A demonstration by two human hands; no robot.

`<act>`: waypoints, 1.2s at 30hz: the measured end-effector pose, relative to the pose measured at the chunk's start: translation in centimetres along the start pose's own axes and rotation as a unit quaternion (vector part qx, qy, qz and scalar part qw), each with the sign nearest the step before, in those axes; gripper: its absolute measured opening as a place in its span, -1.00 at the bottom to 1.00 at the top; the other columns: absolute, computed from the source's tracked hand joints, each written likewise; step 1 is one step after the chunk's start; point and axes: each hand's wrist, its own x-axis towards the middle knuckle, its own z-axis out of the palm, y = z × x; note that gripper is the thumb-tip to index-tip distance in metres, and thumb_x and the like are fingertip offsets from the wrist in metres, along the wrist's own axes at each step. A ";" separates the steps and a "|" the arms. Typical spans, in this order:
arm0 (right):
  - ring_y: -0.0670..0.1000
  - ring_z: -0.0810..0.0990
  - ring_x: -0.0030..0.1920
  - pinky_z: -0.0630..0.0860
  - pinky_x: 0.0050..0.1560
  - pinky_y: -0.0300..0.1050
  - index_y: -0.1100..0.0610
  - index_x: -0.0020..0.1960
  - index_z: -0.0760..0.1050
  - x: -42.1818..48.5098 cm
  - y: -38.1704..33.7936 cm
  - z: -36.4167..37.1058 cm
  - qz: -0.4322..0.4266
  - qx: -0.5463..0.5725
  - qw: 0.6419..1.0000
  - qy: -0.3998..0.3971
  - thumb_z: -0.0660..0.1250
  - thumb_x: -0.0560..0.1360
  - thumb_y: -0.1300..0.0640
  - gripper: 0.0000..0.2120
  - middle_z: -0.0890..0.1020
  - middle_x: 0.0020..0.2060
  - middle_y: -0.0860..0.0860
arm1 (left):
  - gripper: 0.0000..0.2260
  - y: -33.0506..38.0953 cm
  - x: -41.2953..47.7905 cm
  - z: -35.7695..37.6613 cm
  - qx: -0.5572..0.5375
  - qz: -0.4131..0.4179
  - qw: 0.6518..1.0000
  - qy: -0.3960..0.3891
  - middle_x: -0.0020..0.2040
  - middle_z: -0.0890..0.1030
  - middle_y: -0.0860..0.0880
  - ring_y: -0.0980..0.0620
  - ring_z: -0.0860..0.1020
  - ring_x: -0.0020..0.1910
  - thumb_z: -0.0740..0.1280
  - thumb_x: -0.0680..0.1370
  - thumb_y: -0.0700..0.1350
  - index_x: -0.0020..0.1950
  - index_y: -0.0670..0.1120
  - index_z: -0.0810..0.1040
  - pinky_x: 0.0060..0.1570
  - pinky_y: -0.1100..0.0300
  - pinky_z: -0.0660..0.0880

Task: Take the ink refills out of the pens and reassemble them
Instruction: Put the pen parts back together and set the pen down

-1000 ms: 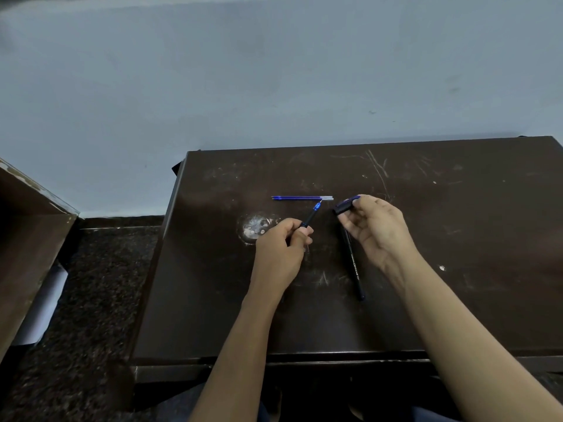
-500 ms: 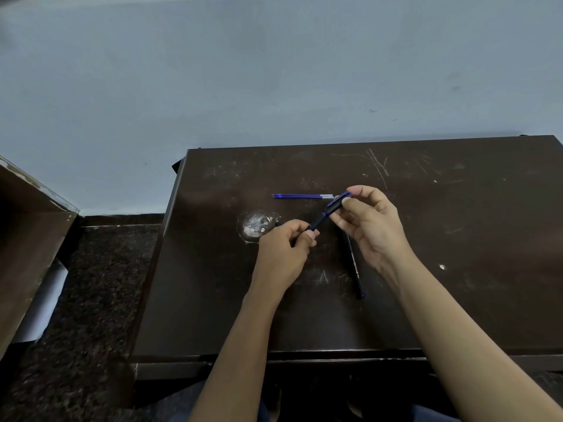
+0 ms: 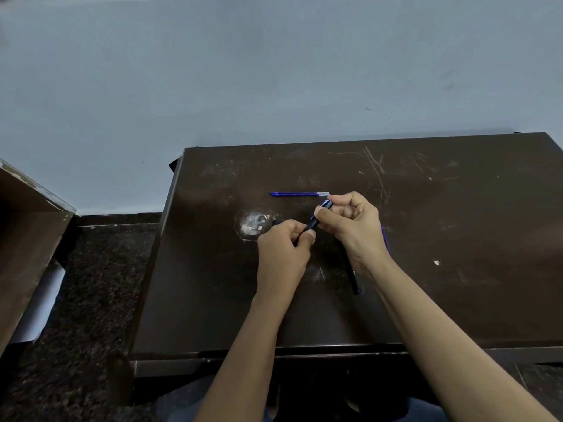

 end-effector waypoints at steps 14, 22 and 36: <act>0.01 0.67 -0.16 0.61 -0.04 -0.06 0.09 0.08 0.53 0.4 -0.3 -1.2 0.012 -0.156 0.986 0.053 0.50 0.37 0.16 -0.69 0.68 -0.17 0.03 | -0.76 0.9 0.1 0.9 -0.186 -0.160 0.960 -0.137 0.08 0.60 -0.07 0.06 0.60 0.04 0.29 0.56 -0.29 0.21 -0.12 0.54 0.03 0.12 0.61; -0.02 0.64 -0.24 0.63 -0.20 -0.08 0.14 -0.17 0.55 -0.5 0.2 0.0 0.040 -0.367 0.929 0.020 0.52 0.33 0.10 -0.82 0.64 -0.25 0.02 | -0.78 0.5 0.0 0.5 -0.096 -0.103 0.984 -0.113 -0.18 0.67 0.01 0.08 0.66 -0.15 0.47 0.40 -0.28 -0.07 0.00 0.58 -0.06 0.16 0.61; 0.18 0.63 -0.03 0.61 -0.04 0.09 0.21 0.09 0.50 -0.6 1.8 -0.2 0.006 -0.593 0.805 -0.026 0.34 0.51 0.14 -0.80 0.61 -0.03 0.15 | -0.79 0.0 0.6 -0.2 -0.015 -0.086 0.996 -0.008 0.01 0.64 -0.02 0.12 0.58 -0.02 0.42 0.48 -0.18 0.10 -0.09 0.58 -0.10 0.40 0.43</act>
